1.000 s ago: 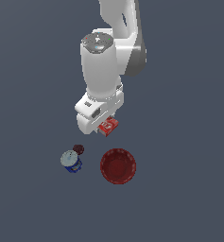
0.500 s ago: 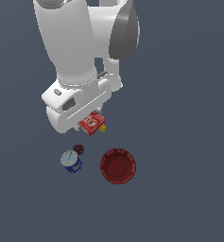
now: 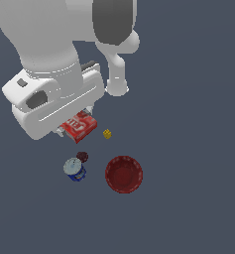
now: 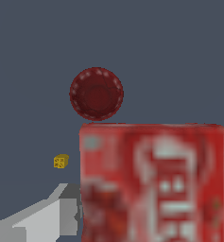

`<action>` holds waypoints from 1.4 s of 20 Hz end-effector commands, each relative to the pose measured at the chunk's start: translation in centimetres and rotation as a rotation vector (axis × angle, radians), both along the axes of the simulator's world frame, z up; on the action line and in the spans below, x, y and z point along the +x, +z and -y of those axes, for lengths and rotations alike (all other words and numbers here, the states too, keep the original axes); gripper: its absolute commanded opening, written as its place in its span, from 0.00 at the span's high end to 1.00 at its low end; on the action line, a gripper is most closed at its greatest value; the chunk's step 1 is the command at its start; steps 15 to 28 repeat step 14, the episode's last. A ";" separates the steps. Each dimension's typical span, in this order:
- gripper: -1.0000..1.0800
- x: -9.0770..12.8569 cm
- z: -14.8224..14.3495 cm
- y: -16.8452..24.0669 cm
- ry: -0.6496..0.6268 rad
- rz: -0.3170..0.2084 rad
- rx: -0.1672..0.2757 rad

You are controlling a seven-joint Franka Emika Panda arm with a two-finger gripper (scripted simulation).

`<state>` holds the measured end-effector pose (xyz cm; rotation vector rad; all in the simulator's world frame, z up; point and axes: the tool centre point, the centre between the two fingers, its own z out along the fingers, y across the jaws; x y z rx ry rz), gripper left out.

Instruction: Pick up a designated object from a clutter of objects.

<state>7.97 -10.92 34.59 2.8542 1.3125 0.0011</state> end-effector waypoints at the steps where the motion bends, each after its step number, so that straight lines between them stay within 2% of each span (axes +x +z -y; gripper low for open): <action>1: 1.00 0.6 0.5 0.8 0.000 -0.001 0.000; 10: 1.00 1.6 1.5 2.3 0.000 -0.001 0.000; 28: 1.00 1.7 1.5 2.4 0.000 -0.001 0.000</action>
